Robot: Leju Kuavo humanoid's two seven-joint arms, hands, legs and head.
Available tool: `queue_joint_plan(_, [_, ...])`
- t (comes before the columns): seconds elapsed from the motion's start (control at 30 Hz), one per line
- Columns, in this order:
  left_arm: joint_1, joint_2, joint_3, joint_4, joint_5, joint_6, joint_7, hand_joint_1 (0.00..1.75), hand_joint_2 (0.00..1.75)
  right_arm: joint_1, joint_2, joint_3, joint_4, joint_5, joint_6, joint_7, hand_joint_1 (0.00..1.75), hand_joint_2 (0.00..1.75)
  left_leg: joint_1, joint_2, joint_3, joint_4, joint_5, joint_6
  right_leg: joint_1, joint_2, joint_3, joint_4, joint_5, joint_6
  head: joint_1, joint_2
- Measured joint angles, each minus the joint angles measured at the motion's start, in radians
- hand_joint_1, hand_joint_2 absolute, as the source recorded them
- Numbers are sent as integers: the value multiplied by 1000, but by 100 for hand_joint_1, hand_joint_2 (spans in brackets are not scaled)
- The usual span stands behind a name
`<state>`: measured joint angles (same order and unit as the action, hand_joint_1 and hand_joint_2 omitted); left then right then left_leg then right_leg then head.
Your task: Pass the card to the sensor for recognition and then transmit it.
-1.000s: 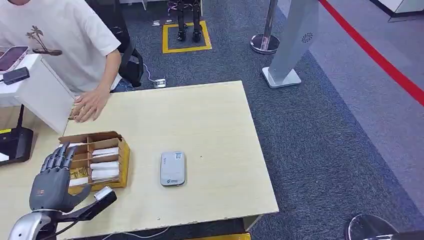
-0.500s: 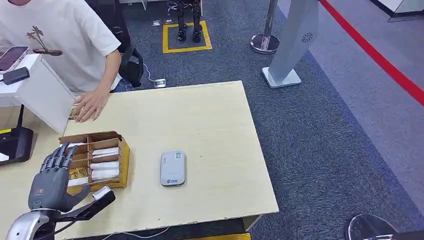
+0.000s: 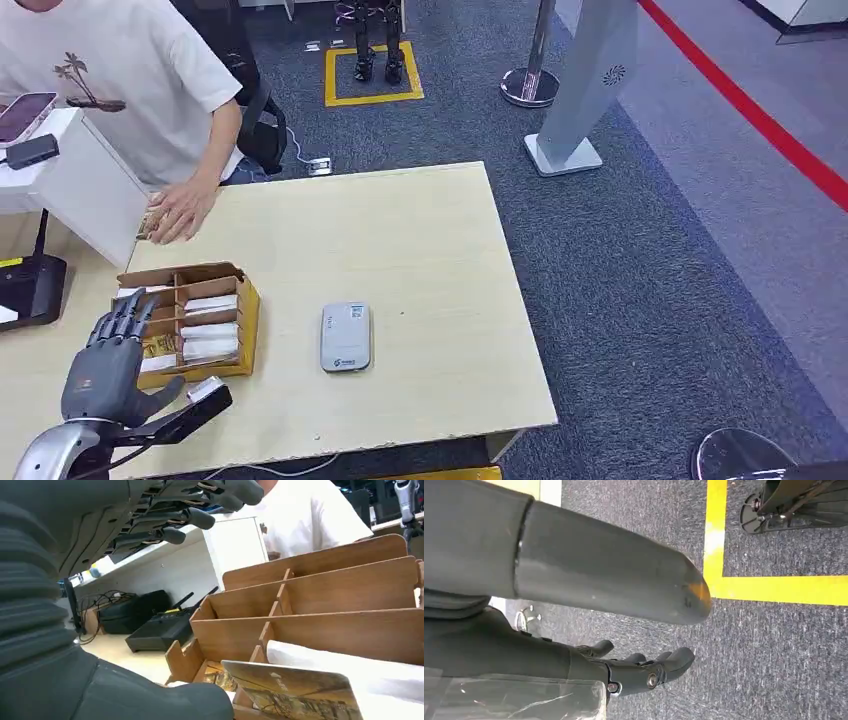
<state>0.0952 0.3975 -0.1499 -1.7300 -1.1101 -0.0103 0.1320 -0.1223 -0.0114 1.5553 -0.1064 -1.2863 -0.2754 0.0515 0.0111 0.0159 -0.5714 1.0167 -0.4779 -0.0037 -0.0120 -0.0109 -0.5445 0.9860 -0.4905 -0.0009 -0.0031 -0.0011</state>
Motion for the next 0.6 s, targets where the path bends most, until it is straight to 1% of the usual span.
queue_joint_plan(0.6, [8, -4, -31, 18, 8, -9, 0, 0, 175, 0, 0, 0, 0, 2, 1, 0, 0, 0, 0, 0, 0, 0, 0, 0, 0, 0, 0, 0, 0, 0, 0, 0])
